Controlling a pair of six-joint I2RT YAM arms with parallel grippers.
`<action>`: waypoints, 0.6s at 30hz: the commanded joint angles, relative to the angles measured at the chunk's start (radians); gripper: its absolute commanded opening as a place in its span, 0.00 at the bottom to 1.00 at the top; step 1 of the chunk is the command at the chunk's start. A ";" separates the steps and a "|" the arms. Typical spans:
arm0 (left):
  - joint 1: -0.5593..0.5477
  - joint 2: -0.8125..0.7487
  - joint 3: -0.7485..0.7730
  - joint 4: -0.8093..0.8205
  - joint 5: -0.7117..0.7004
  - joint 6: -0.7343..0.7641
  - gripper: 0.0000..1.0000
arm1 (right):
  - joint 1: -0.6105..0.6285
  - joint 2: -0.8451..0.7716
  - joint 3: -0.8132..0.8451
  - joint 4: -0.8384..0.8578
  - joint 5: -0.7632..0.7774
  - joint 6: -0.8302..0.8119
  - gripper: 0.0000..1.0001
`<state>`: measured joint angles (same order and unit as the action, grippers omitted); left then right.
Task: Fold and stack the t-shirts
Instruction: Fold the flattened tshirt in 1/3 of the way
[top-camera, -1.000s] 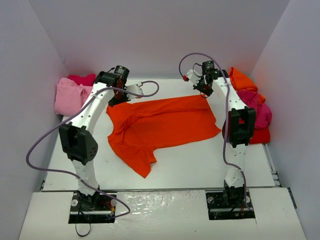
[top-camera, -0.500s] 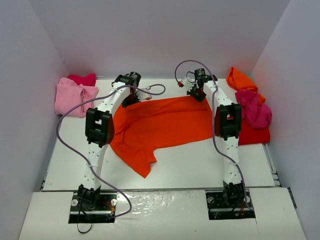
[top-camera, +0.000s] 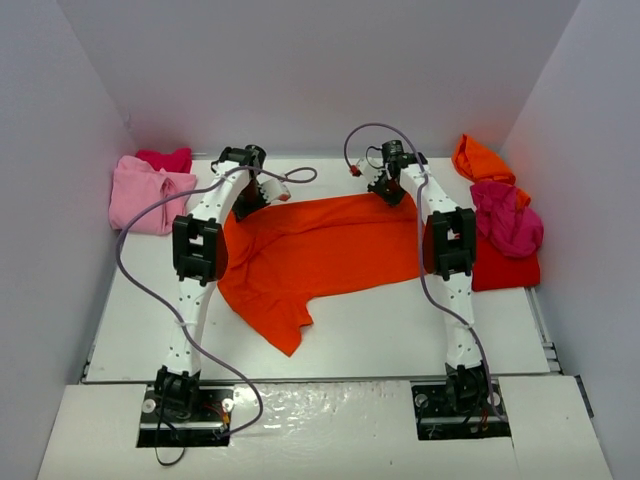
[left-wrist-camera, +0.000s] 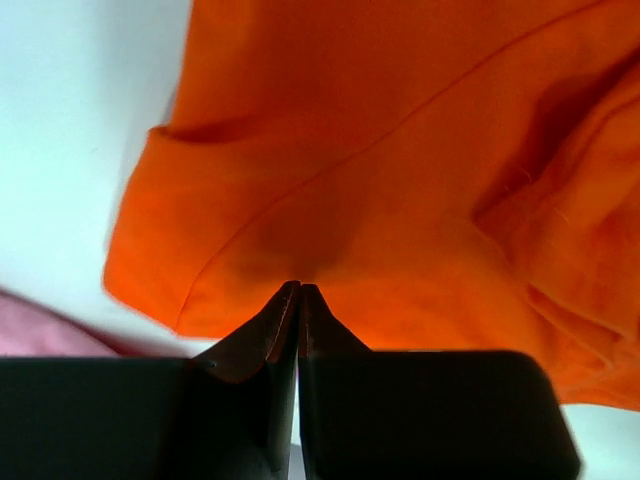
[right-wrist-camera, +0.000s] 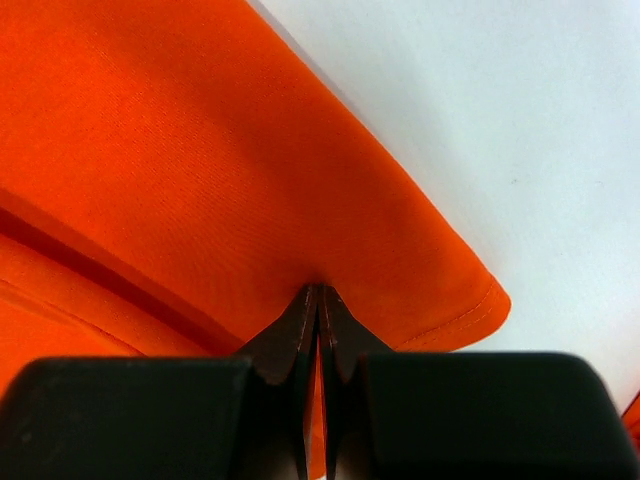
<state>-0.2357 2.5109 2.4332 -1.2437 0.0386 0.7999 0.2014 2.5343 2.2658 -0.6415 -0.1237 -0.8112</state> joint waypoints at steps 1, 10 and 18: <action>0.052 0.030 0.066 -0.211 0.057 0.033 0.00 | -0.005 -0.002 -0.007 -0.007 0.064 0.004 0.00; 0.138 0.064 -0.022 -0.241 0.077 0.030 0.00 | -0.018 0.074 0.035 -0.032 0.233 0.035 0.00; 0.191 0.072 -0.020 -0.178 0.053 0.020 0.00 | -0.055 0.127 0.080 -0.042 0.343 0.078 0.00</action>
<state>-0.1031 2.5733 2.4256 -1.3090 0.1374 0.8094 0.1973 2.5909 2.3238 -0.6321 0.1111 -0.7766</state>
